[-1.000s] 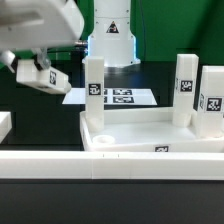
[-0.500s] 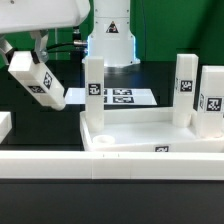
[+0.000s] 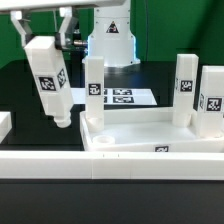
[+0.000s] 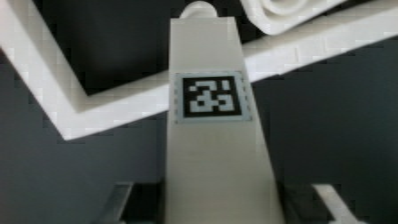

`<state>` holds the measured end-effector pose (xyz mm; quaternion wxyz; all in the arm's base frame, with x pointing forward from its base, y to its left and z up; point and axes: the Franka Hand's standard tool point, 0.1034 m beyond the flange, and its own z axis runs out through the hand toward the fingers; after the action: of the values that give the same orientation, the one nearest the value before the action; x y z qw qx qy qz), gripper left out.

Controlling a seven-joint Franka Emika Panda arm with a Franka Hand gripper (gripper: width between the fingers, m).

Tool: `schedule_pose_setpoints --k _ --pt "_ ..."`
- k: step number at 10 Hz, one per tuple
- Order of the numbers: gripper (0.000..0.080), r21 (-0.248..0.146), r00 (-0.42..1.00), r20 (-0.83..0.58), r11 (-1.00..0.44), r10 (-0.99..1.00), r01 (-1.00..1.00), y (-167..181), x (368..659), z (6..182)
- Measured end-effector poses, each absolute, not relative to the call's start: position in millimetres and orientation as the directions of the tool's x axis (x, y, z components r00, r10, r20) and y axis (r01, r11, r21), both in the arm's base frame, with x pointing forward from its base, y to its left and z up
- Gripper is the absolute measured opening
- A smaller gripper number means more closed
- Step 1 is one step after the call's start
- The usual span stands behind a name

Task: Assemble desk

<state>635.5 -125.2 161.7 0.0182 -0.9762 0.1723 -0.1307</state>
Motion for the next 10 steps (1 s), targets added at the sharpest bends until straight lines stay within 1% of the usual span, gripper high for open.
schedule_pose_setpoints --k 1,2,3,5,7,9,10 --pt "0.0290 -0.060 0.885 0.329 -0.943 -0.329 -0.328 -131.4 637.2 160.6" --pt "0.0290 -0.056 0.885 0.327 -0.942 -0.330 -0.331 -131.9 633.4 156.5" --pt "0.0290 -0.054 0.886 0.332 -0.944 -0.324 -0.325 -128.8 635.2 158.2" --pt "0.0290 -0.041 0.896 0.355 -0.962 -0.266 -0.269 -104.5 642.6 164.5" --pt "0.0290 -0.037 0.908 0.344 -0.969 -0.241 -0.243 -86.0 647.6 163.7" --pt "0.0290 -0.036 0.908 0.342 -0.969 -0.243 -0.245 -88.5 646.3 161.8" --pt "0.0290 -0.030 0.896 0.375 -0.969 -0.238 -0.245 -88.6 648.3 162.8"
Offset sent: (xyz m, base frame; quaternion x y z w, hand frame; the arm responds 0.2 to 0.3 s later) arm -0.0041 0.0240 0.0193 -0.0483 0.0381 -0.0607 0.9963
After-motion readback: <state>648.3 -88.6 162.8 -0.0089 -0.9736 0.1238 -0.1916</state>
